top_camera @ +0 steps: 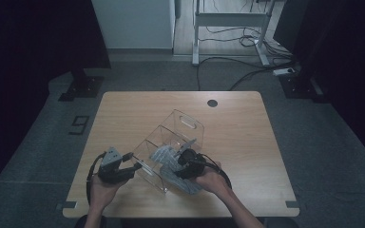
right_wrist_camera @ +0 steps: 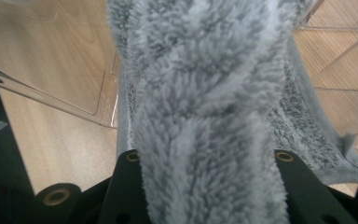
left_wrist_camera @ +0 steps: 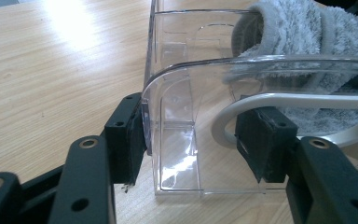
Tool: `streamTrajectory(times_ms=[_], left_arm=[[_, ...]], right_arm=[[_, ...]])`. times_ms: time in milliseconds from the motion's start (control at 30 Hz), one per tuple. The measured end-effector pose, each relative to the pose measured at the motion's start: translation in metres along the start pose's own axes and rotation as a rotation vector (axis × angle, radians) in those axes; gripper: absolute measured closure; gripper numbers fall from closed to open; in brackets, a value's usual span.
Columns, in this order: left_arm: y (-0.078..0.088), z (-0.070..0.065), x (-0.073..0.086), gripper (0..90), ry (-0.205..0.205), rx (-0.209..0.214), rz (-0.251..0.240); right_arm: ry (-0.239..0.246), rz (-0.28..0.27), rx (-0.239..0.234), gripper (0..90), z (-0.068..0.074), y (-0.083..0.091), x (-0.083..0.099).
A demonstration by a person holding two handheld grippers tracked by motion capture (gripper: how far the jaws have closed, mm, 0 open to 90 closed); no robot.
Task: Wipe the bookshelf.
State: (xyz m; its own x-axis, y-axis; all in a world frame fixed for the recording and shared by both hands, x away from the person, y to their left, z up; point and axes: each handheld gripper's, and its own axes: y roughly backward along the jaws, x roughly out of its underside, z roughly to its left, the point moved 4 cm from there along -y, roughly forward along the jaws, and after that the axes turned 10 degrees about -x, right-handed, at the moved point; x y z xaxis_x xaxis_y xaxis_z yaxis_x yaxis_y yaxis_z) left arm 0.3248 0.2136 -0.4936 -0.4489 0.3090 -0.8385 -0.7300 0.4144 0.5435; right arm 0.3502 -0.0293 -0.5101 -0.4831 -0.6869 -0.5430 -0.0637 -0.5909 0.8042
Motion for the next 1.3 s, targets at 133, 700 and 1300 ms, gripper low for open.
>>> streamTrajectory(times_ms=[133,700,1300], left_arm=[[-0.001,0.0,-0.001,44.0,0.0,-0.003,-0.001],[-0.003,0.002,-0.002,44.0,0.005,-0.002,-0.002],[-0.001,0.001,0.0,28.1,-0.037,0.01,-0.005]], right_arm=[[-0.013,-0.009,-0.003,65.3,-0.004,-0.004,0.002],[-0.049,0.004,0.005,65.3,-0.016,-0.035,0.025],[-0.046,-0.024,-0.034,64.3,-0.007,-0.013,0.027]])
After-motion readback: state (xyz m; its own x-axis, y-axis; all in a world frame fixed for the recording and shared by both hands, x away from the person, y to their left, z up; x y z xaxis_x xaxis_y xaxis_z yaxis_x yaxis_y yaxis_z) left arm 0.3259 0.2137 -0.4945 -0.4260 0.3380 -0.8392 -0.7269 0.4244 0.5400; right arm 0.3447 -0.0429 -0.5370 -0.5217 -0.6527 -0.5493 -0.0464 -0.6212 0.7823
